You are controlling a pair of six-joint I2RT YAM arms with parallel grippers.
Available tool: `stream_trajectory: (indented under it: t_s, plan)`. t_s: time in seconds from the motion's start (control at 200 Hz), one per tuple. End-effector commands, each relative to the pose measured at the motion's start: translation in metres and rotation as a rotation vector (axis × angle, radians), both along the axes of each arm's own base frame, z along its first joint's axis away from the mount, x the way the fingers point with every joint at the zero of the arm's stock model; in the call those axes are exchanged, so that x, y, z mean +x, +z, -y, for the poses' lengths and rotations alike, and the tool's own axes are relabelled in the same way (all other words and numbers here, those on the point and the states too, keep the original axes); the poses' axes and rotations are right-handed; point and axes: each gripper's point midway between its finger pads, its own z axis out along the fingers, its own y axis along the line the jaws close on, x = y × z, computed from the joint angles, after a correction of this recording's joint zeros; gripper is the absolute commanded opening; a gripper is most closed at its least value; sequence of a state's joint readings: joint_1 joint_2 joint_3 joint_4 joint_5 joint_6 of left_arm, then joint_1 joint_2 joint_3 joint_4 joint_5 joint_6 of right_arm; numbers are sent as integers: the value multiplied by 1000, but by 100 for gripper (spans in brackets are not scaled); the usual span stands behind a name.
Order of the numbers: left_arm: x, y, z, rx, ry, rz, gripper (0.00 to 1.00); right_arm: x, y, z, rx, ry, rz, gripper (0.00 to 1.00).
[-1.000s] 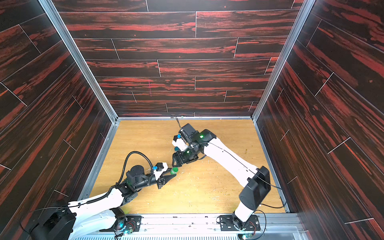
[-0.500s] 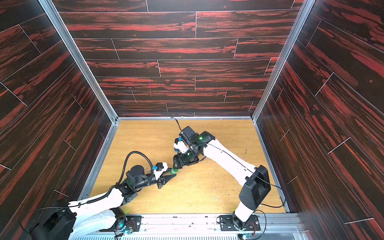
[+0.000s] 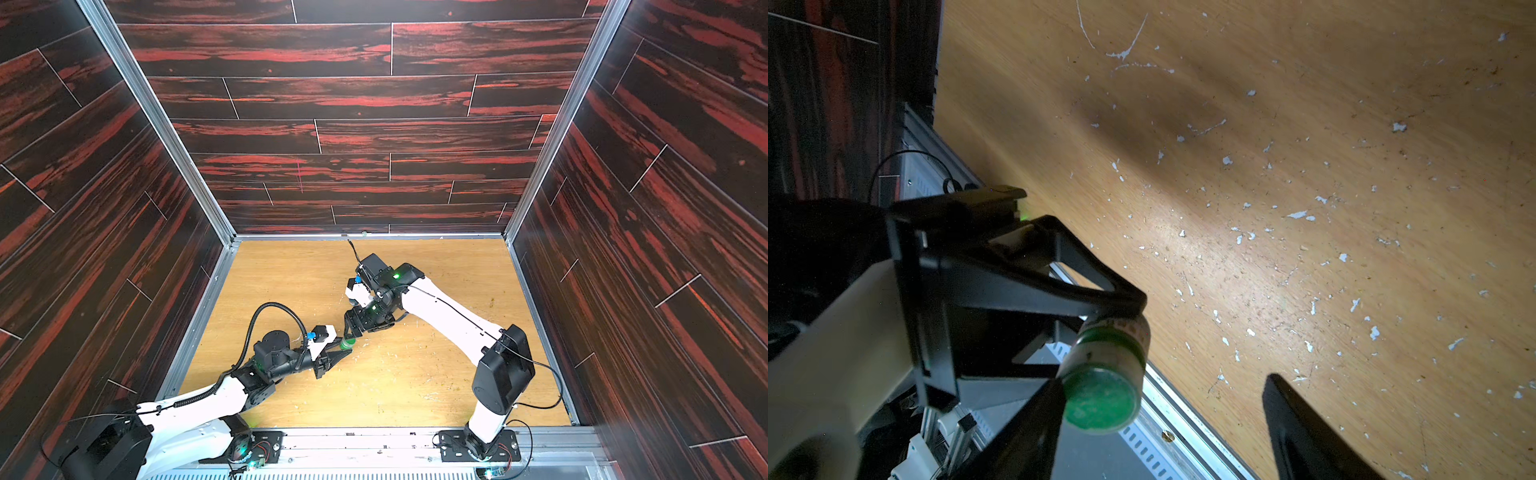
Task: Close the paint jar lid
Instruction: Close the lid on the paint jar.
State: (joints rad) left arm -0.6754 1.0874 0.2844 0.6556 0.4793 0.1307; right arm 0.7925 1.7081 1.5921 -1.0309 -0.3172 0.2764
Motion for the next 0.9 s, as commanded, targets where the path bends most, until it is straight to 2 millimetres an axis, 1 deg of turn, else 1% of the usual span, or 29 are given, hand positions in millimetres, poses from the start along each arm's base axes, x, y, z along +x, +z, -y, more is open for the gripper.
stream_trajectory:
  t_s: [0.0, 0.075, 0.13, 0.185, 0.426, 0.571, 0.671, 0.736, 0.892]
  plan:
    - [1, 24, 4, -53, -14, 67, 26, 3, 34, -4, 78, -3, 72, 78]
    - [1, 23, 4, -52, -13, 66, 26, 7, 47, -1, 95, -20, 104, 78]
    - [1, 23, 4, -52, -12, 66, 26, 8, 50, 3, 90, -28, 112, 78]
    - [1, 23, 4, -54, -10, 64, 26, 9, 48, 7, 75, -33, 116, 78]
    - [2, 22, 4, -52, -5, 62, 26, 1, 12, 14, -1, -28, 54, 78]
    - [2, 22, 3, -54, -4, 61, 26, -9, -10, 6, -52, 8, 28, 78]
    - [2, 23, 3, -59, -3, 65, 26, -9, -24, 5, -79, 1, 1, 78]
    - [2, 23, 3, -60, -3, 65, 26, -8, -26, 4, -83, -5, 0, 78]
    - [2, 24, 3, -69, 2, 71, 26, -8, -21, 3, -73, -3, 10, 78]
